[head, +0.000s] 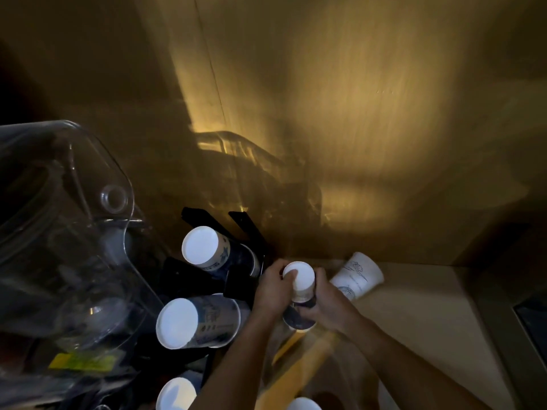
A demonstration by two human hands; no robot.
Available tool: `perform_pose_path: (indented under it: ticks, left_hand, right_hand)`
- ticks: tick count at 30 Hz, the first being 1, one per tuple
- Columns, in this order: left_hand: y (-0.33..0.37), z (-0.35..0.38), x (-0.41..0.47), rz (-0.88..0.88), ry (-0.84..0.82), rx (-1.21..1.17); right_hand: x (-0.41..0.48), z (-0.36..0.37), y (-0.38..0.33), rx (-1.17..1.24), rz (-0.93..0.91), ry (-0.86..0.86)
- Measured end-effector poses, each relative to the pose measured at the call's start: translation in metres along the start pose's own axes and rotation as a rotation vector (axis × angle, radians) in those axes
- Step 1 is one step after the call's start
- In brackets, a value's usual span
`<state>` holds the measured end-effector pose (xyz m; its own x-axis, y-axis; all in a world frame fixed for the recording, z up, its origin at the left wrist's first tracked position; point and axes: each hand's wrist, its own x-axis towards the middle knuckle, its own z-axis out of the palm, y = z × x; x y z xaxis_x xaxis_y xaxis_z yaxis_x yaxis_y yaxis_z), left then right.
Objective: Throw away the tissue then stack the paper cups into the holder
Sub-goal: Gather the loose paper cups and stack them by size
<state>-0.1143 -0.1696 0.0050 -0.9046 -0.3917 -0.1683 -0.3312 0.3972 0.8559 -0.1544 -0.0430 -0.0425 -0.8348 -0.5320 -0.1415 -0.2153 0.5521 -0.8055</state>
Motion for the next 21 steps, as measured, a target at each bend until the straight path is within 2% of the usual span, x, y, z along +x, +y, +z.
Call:
perform_pose_path:
  ticks: [6, 11, 13, 16, 18, 21]
  left_hand:
    - [-0.004, 0.002, 0.007, -0.070, -0.007, -0.052]
    - [0.008, 0.003, 0.004, -0.116, 0.112, -0.043]
    - [0.023, 0.001, -0.001, -0.028, 0.203, 0.036]
    - [0.056, 0.010, -0.009, 0.224, 0.277, 0.144]
    - [0.074, 0.027, -0.016, 0.362, 0.224, 0.186]
    - [0.083, 0.062, -0.021, 0.475, 0.033, 0.250]
  right_hand:
    - [0.001, -0.020, -0.005, -0.116, -0.034, -0.094]
    - [-0.024, -0.059, -0.002, -0.181, 0.005, -0.116]
    - [-0.044, -0.073, 0.007, -0.180, 0.062, -0.111]
    - [-0.076, -0.089, 0.027, -0.177, 0.173, -0.111]
    - [-0.096, -0.095, 0.039, -0.149, 0.263, -0.140]
    - [-0.121, -0.099, 0.054, -0.113, 0.341, -0.203]
